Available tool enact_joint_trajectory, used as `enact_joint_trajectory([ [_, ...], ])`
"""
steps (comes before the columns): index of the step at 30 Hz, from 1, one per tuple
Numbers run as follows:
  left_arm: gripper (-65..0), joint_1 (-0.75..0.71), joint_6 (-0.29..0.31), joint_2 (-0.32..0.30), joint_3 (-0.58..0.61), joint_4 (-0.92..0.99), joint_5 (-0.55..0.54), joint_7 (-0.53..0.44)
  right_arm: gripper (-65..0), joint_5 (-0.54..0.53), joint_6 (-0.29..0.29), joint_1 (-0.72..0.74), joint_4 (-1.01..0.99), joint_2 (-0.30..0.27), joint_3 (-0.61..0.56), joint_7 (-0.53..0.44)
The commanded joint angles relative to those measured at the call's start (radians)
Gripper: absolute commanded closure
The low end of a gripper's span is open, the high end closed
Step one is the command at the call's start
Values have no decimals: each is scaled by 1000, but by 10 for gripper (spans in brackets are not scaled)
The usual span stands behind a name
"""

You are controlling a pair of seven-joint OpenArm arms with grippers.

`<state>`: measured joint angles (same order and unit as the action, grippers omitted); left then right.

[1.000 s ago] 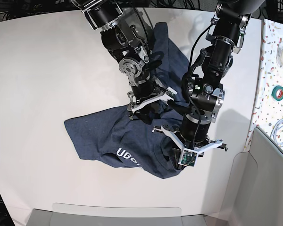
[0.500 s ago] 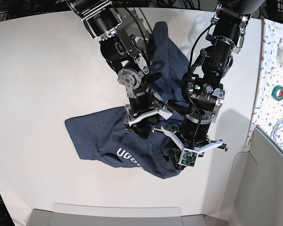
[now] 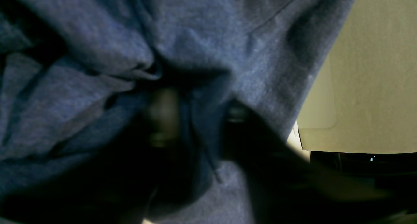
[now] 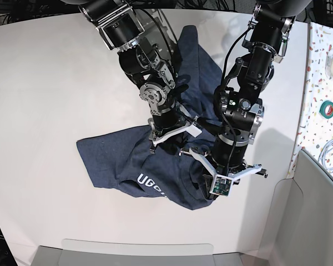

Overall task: Layout the t-shirt on the table in an organized manner, then fold the t-shirt properly
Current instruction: 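Hold the shirt with both grippers and gather it together, then lift the shirt high with both grippers, letting it hang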

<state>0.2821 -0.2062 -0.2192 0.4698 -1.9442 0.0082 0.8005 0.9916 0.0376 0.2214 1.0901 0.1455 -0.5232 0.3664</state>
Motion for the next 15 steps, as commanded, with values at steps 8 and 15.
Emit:
enact_joint_trajectory([
  [8, -1, 24, -5, -1, -7, -14, 9, -33, 0, 16, -9, -17, 201, 12, 1, 3],
  [15, -1, 21, -5, -3, -9, -14, 9, -33, 0, 16, -3, -43, 459, 12, -8, 124],
])
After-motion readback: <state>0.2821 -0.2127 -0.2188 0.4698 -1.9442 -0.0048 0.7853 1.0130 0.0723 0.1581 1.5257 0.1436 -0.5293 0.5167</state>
